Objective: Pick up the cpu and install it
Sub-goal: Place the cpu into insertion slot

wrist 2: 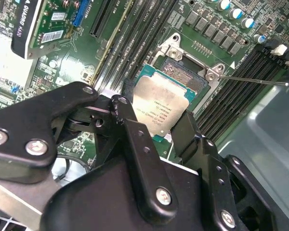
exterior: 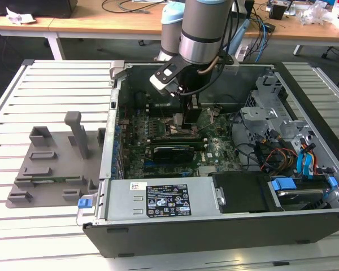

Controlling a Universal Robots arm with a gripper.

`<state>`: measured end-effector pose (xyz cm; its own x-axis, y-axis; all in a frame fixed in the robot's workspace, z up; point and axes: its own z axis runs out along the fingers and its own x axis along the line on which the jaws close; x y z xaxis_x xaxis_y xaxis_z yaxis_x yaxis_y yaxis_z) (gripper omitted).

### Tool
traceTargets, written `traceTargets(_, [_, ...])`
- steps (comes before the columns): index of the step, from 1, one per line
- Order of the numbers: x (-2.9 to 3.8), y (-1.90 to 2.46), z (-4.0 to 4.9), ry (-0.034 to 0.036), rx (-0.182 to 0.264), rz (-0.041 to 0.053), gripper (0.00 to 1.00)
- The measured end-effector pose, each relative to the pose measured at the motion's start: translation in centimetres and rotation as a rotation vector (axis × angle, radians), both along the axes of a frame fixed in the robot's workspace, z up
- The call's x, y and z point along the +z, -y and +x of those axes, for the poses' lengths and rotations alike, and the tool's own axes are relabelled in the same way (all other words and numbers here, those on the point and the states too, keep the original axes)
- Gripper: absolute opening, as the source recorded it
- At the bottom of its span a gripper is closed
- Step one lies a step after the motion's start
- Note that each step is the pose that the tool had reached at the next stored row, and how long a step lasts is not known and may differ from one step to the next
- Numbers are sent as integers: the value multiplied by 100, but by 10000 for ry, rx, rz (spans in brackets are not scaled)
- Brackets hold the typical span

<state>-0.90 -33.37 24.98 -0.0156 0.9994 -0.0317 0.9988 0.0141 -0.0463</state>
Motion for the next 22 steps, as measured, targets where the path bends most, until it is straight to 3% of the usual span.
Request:
traceTargets(15, [-62,-31,-1,0,-2,1,55])
traceTargets(22, [-91,-114,0,0,-1,0,55])
